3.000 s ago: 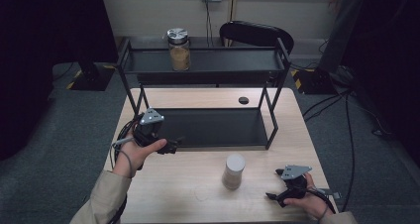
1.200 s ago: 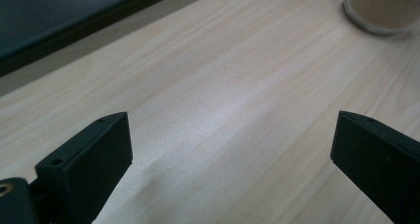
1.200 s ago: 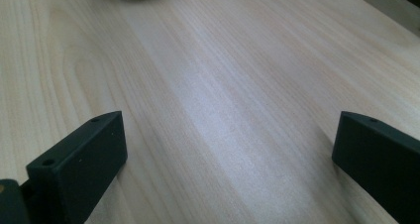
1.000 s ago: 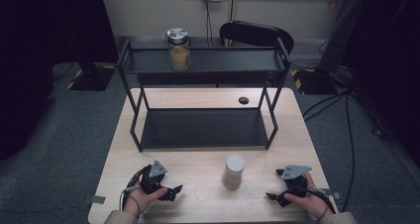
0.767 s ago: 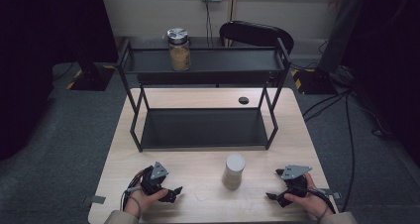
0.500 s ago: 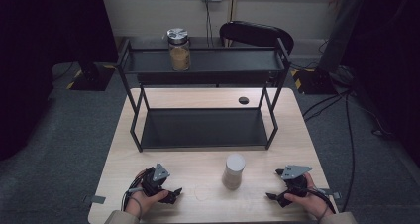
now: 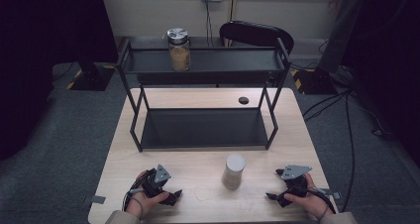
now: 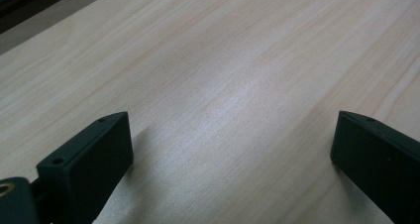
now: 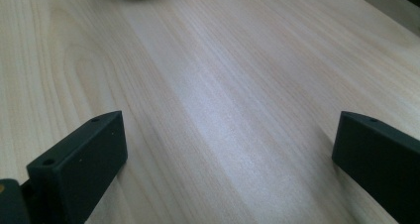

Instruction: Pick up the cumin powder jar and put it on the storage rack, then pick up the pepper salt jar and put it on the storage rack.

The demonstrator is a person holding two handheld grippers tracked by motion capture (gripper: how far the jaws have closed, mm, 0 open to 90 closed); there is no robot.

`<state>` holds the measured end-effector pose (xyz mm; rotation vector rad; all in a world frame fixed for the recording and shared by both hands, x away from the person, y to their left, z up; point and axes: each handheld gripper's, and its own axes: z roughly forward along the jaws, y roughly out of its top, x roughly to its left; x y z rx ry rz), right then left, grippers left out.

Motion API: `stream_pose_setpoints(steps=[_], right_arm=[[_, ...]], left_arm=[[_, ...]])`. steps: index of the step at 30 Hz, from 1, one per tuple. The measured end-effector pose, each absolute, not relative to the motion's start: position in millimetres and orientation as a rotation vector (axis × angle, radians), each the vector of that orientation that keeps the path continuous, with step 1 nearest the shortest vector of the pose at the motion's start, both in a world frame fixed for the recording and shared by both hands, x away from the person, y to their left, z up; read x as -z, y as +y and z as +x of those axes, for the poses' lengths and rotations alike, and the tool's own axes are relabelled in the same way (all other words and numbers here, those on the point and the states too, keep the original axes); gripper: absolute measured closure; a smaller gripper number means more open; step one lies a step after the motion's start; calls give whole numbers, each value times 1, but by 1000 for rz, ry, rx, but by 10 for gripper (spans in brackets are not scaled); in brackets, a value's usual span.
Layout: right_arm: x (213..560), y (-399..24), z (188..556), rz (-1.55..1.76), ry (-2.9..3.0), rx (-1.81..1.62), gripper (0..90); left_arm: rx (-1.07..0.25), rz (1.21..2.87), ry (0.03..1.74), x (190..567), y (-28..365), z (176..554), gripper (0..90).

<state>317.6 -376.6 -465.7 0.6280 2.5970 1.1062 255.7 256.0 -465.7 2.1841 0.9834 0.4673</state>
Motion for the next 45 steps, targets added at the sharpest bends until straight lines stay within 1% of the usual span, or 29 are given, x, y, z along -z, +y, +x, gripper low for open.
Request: stream_pose_setpoints(steps=[14, 45], right_arm=[[466, -377, 318, 628, 2597, -1106, 0], [466, -378, 318, 634, 2598, -1111, 0]], left_arm=[[-479, 2121, 980, 477, 262, 252, 0], [-480, 2120, 980, 477, 262, 252, 0]])
